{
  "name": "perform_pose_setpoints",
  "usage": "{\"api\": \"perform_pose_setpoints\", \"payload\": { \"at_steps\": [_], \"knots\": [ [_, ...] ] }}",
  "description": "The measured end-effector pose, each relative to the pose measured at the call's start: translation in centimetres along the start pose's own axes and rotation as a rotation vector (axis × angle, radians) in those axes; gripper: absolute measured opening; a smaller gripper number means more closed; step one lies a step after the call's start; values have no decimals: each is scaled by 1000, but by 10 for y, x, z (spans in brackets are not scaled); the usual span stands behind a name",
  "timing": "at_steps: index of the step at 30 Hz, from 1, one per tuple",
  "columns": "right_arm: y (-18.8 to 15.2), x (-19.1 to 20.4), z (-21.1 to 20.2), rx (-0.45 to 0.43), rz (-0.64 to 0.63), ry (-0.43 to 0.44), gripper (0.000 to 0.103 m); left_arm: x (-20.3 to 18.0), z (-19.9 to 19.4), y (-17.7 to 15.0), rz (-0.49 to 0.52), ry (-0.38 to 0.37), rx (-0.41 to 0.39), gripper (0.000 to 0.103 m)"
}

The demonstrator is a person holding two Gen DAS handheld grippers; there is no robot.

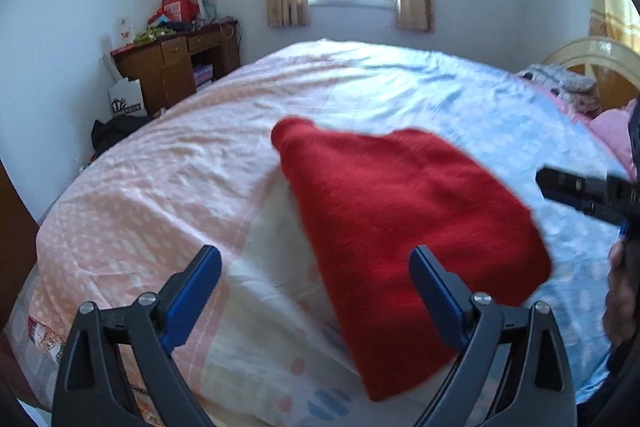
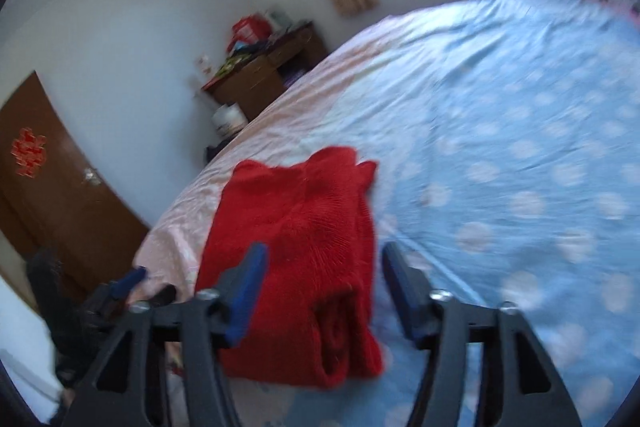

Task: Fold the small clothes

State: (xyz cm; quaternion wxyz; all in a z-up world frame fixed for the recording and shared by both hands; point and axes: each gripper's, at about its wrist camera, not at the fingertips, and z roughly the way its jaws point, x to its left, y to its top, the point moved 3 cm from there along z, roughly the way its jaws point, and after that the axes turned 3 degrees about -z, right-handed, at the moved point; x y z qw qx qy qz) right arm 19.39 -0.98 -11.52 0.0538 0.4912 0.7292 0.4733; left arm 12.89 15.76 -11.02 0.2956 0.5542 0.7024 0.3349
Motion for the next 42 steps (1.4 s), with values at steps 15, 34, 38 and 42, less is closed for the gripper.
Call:
{"api": "perform_pose_setpoints", "payload": {
  "at_steps": [15, 34, 38, 42],
  "knots": [
    [-11, 57, -74, -194, -250, -182, 73, -13, -41, 21, 0, -57, -125, 101],
    [-15, 56, -73, -182, -239, -190, 73, -13, -38, 18, -5, -59, -121, 101],
    [-15, 56, -74, -181, -240, -191, 73, -13, -37, 18, -5, -60, -120, 101],
    [-16, 58, -75, -183, -243, -190, 73, -13, -37, 18, -5, -60, -121, 101]
  ]
}}
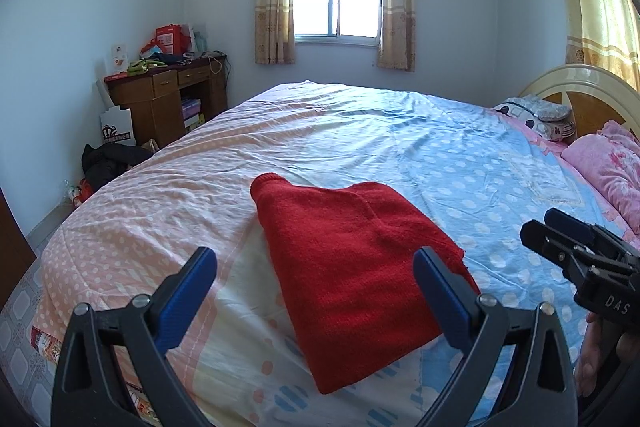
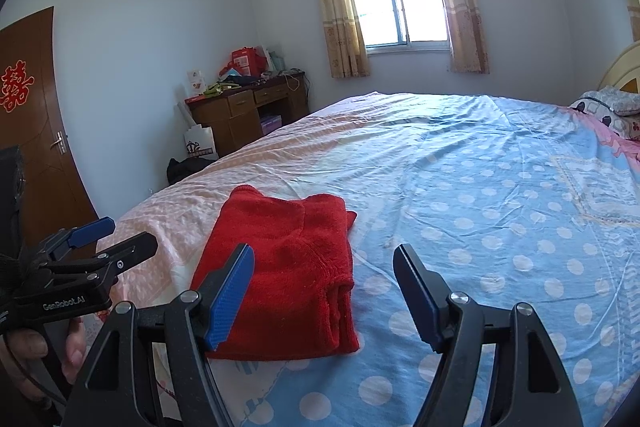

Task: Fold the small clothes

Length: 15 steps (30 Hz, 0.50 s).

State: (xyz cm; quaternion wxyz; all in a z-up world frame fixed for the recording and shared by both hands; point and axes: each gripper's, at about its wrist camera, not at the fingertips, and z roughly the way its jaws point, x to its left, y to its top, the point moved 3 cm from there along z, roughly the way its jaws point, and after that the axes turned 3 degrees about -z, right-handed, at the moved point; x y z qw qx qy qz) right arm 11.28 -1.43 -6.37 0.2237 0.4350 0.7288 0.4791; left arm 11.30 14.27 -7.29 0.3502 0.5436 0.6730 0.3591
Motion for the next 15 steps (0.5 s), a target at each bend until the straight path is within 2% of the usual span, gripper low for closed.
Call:
{"api": "perform_pose_setpoints", "payload": {
  "at_steps": [15],
  "knots": [
    [-1, 2, -2, -7, -5, 6, 73, 0, 0, 0, -1, 1, 1, 101]
  ]
}}
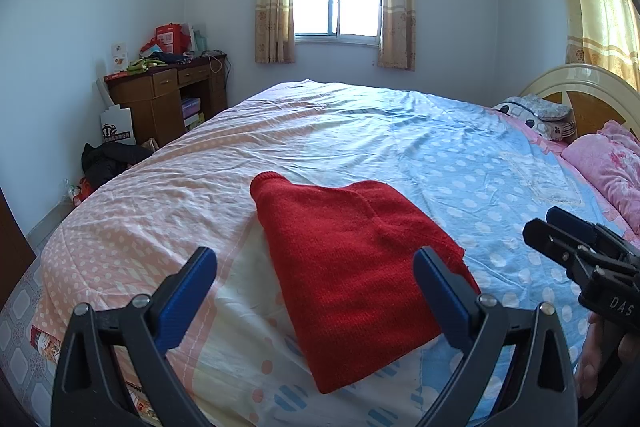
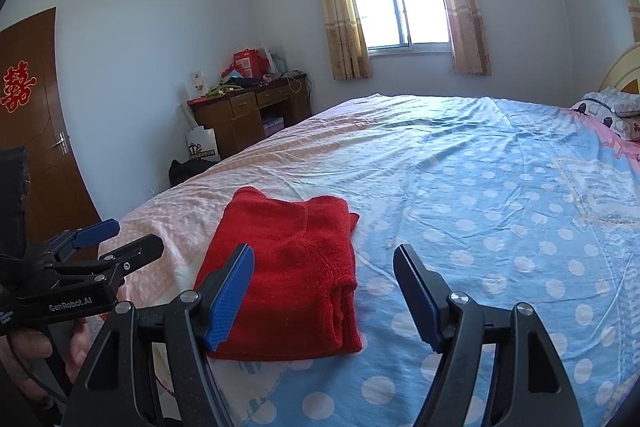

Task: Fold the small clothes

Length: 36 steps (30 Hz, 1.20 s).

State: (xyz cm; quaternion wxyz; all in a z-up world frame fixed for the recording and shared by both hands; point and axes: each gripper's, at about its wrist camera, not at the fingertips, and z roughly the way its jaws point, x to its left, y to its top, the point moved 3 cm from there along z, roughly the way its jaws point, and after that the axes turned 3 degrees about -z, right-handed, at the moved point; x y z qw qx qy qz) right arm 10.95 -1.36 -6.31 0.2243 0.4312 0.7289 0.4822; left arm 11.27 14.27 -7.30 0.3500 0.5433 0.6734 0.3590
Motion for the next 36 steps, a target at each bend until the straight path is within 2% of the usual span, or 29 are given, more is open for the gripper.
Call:
{"api": "perform_pose_setpoints", "payload": {
  "at_steps": [18, 25, 28, 36],
  "knots": [
    [3, 8, -9, -46, -30, 4, 73, 1, -6, 3, -16, -5, -21, 103],
    [11, 13, -28, -144, -42, 5, 73, 7, -13, 11, -36, 4, -54, 103],
    [13, 14, -32, -164, -50, 7, 73, 8, -14, 11, -35, 25, -61, 103],
    [10, 18, -28, -145, -60, 10, 74, 13, -12, 12, -28, 71, -76, 103]
  ]
}}
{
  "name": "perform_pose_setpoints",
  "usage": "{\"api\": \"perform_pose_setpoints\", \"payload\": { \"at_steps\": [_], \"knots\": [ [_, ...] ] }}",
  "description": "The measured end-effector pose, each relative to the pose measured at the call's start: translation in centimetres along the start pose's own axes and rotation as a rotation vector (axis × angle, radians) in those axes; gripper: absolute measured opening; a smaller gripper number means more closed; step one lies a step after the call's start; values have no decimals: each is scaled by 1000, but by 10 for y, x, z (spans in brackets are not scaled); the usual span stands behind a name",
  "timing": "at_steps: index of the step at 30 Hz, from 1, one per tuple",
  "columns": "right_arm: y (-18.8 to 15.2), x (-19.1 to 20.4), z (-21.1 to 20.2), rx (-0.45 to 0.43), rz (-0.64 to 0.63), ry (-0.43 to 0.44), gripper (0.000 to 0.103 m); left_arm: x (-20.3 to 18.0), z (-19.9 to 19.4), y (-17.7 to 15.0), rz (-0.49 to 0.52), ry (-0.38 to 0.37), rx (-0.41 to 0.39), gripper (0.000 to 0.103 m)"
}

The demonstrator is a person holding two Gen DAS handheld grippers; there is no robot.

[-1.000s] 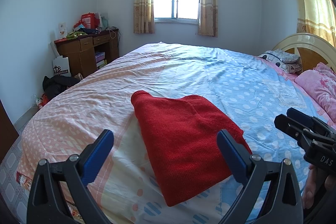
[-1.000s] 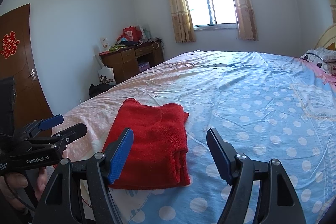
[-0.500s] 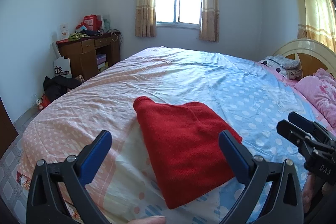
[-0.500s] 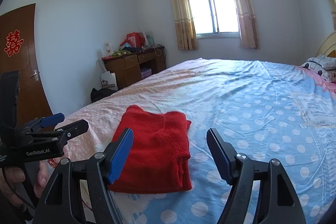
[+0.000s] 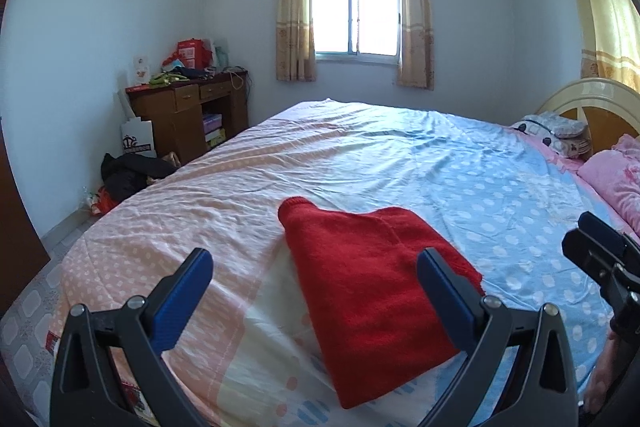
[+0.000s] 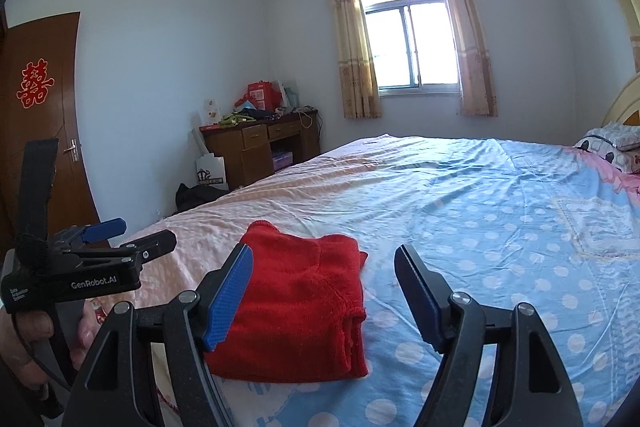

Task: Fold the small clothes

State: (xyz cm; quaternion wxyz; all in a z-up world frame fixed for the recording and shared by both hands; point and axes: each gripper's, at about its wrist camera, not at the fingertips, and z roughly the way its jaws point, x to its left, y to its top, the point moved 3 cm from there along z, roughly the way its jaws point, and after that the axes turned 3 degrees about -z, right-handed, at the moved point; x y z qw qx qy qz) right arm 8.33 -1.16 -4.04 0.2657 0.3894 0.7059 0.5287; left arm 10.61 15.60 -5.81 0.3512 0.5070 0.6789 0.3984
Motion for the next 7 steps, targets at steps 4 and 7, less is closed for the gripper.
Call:
{"api": "perform_pose_setpoints", "payload": {
  "at_steps": [4, 7],
  "knots": [
    [-2, 0, 1, 8, -2, 2, 74, 4, 3, 0, -14, 4, 7, 103],
    [-3, 0, 3, 17, 0, 3, 74, 4, 3, -1, -13, 5, 7, 103]
  ]
}}
